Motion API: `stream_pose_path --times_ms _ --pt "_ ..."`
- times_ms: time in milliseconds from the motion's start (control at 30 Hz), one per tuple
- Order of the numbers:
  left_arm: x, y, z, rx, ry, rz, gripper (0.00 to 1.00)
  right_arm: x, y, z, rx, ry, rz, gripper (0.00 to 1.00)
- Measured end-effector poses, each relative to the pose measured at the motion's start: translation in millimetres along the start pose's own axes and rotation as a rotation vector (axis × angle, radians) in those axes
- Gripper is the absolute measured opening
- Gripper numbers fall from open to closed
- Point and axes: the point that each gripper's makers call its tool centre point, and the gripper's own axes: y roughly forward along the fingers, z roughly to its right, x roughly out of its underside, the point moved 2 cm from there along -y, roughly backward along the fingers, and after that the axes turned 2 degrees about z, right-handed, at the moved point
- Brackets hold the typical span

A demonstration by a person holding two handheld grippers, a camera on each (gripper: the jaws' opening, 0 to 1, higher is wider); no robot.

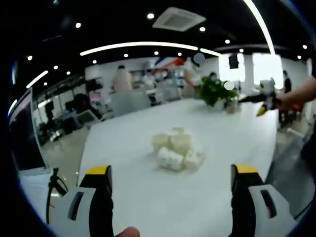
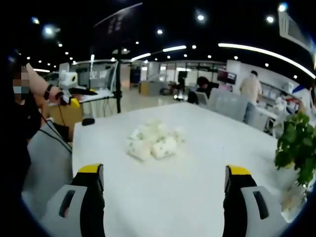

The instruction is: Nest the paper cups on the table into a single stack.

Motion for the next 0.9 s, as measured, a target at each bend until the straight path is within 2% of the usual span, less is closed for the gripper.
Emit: stream_pose_path --times_ms 200,600,700,833,900 --pt "1.4 1 4.7 0.019 0.018 -0.009 1.00 -0.9 0 -4 -0.001 0.004 0.000 1.00" --pt "-3.8 0 0.8 0.021 0.023 0.000 1.00 -0.7 2 -9 -0.005 -0.003 -0.009 1.00" --pt "-9.3 0 0.9 0.028 0.043 0.008 1.00 -4.3 3 -11 -0.007 -0.005 -0.005 1.00" --pt "-13.7 1 0.4 0.039 0.030 0.015 1.00 -7.2 7 -10 -0.007 0.002 0.000 1.00" --pt "-19.3 1 -0.2 0.031 0.056 0.027 1.00 -8.9 9 -9 -0.002 0.018 0.002 1.00"
